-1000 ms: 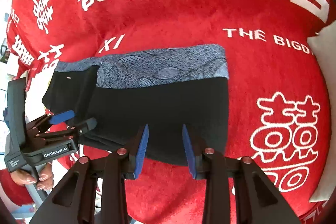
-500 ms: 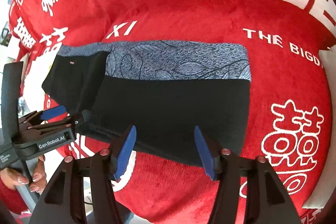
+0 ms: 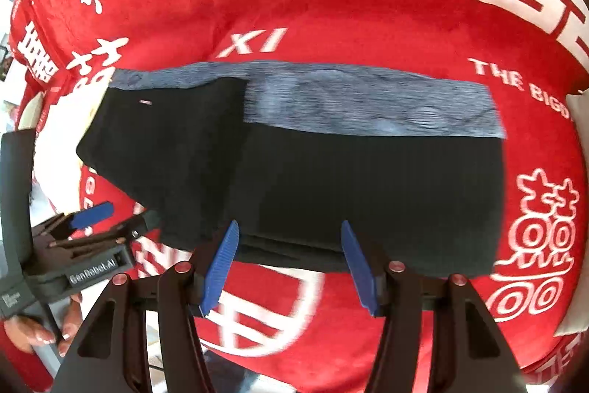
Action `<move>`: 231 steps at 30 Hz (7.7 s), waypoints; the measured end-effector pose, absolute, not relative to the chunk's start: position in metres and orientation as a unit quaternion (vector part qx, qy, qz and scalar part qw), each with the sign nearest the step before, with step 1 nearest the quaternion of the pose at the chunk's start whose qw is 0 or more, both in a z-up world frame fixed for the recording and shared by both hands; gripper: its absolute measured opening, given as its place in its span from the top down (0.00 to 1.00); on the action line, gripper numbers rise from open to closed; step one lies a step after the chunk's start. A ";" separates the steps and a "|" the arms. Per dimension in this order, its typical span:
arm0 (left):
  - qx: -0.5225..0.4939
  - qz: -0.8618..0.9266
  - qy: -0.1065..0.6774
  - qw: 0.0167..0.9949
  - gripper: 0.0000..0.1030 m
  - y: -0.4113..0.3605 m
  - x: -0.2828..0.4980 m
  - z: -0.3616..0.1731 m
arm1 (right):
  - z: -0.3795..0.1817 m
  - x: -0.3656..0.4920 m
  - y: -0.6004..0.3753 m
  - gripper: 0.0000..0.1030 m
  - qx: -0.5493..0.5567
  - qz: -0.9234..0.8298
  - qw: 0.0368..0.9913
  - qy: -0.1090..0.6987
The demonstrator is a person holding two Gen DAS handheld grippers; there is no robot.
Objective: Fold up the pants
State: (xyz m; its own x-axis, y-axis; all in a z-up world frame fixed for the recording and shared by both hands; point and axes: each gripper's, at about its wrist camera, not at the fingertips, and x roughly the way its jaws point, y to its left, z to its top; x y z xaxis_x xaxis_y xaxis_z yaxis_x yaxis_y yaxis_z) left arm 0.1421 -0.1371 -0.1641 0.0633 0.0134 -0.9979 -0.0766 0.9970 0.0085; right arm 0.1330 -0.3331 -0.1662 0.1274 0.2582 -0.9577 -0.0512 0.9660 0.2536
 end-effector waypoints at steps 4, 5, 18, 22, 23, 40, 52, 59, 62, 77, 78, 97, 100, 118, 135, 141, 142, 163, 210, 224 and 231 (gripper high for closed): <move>-0.017 0.029 0.680 0.732 0.22 -0.112 0.143 -0.163 | -0.174 0.136 -0.302 0.40 0.087 0.097 0.746 0.654; -0.019 0.028 0.680 0.733 0.22 -0.108 0.144 -0.163 | -0.176 0.137 -0.297 0.40 0.088 0.097 0.743 0.656; -0.110 0.021 0.667 0.737 0.22 -0.056 0.137 -0.169 | -0.207 0.133 -0.267 0.35 0.024 0.087 0.721 0.687; -0.180 0.039 0.626 0.758 0.22 -0.014 0.141 -0.166 | -0.208 0.133 -0.267 0.34 0.021 0.088 0.721 0.687; -0.196 0.041 0.615 0.763 0.22 -0.004 0.141 -0.166 | -0.208 0.133 -0.267 0.33 0.021 0.089 0.721 0.687; -0.364 0.002 0.533 0.764 0.22 0.060 0.149 -0.218 | -0.211 0.127 -0.258 0.29 -0.021 0.102 0.729 0.676; -0.385 0.010 0.514 0.767 0.22 0.062 0.166 -0.224 | -0.212 0.125 -0.256 0.29 -0.027 0.100 0.732 0.674; -0.289 0.071 0.543 0.785 0.68 0.046 0.172 -0.214 | -0.191 0.131 -0.252 0.29 -0.041 0.101 0.740 0.664; -0.205 0.071 0.543 0.811 0.72 0.027 0.174 -0.200 | -0.163 0.148 -0.246 0.29 -0.025 0.122 0.749 0.650; 0.073 0.050 0.497 0.863 0.73 -0.045 0.165 -0.173 | -0.147 0.314 -0.062 0.21 -0.002 0.321 0.631 0.706; 0.078 0.049 0.496 0.864 0.73 -0.047 0.164 -0.172 | -0.152 0.319 -0.045 0.21 -0.011 0.330 0.617 0.714; 0.074 0.017 0.467 0.881 0.73 -0.067 0.158 -0.145 | -0.193 0.309 -0.021 0.85 -0.030 0.331 0.568 0.753; 0.052 -0.009 0.453 0.890 0.73 -0.078 0.155 -0.123 | -0.169 0.304 -0.060 0.85 0.036 0.349 0.591 0.726; 0.077 -0.242 0.447 0.858 0.73 -0.277 0.121 -0.054 | -0.087 0.197 -0.365 0.85 0.296 0.268 0.712 0.578; 0.199 -0.284 0.513 0.785 0.64 -0.406 0.088 -0.163 | -0.220 0.134 -0.525 0.83 0.359 0.130 0.689 0.616; 0.164 -0.282 0.549 0.769 0.37 -0.386 0.096 -0.145 | -0.211 0.127 -0.532 0.77 0.332 0.116 0.698 0.624; 0.152 -0.282 0.554 0.768 0.37 -0.377 0.099 -0.139 | -0.208 0.127 -0.530 0.76 0.323 0.112 0.699 0.628; 0.017 -0.032 0.596 0.802 0.36 -0.236 0.258 -0.185 | -0.198 0.210 -0.492 0.84 0.167 0.033 0.757 0.631; 0.053 -0.027 0.634 0.771 0.19 -0.224 0.170 -0.173 | -0.178 0.109 -0.423 0.52 0.064 0.001 0.770 0.635; 0.058 -0.027 0.635 0.770 0.16 -0.226 0.167 -0.171 | -0.175 0.106 -0.426 0.45 0.079 0.004 0.773 0.630; 0.056 -0.027 0.634 0.771 0.12 -0.223 0.169 -0.173 | -0.176 0.104 -0.425 0.37 0.070 -0.001 0.774 0.630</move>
State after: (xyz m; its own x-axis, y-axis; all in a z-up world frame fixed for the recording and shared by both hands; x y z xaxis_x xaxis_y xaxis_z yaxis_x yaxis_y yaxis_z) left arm 0.1686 -0.2234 -0.1733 0.1940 0.0291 -0.9806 0.1133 0.9922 0.0519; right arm 0.1040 -0.4245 -0.1757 0.2073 0.0864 -0.9744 0.0887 0.9903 0.1067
